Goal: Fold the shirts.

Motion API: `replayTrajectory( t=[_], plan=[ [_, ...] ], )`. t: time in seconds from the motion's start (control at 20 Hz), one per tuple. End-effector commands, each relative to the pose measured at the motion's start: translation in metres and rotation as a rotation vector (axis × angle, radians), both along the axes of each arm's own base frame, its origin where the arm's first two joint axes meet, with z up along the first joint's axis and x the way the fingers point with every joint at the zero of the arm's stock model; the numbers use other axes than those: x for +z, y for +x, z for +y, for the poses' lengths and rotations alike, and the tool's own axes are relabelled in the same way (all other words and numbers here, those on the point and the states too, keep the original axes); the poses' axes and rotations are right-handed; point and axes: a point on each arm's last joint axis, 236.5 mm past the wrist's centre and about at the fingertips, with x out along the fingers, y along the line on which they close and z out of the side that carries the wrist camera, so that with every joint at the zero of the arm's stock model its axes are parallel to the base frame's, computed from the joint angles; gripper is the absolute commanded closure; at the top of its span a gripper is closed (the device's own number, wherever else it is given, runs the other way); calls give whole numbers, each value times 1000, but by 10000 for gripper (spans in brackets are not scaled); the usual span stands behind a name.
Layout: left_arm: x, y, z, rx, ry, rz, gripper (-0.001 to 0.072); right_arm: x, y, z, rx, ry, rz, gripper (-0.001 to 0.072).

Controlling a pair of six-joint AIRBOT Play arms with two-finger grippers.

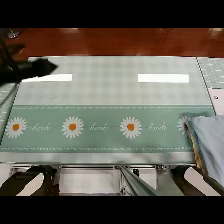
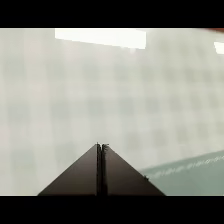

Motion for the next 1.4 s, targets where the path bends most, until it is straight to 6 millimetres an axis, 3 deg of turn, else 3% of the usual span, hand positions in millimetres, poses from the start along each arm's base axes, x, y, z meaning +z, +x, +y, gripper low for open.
replayTrajectory(
  t=[0.0,0.05,0.15,0.35,0.45,0.65,1.35],
  plan=[
    [57,24,-1,-32,175,-63,692,4,76,134,381,-51,-135,687],
    [49,25,-1,-27,202,-32,692,-21,78,159,454,-119,-69,687],
    [3,15,-6,-69,233,94,692,-75,74,186,541,-247,67,688],
    [-124,-17,3,-78,263,391,692,-173,57,194,579,-329,283,687],
    [-156,-24,17,-61,302,471,692,-194,53,192,552,-311,339,687],
    [-152,-17,26,-47,318,462,690,-194,62,195,545,-311,302,687],
    [-150,-13,25,-41,314,447,690,-194,62,194,545,-311,302,687]
  ],
)
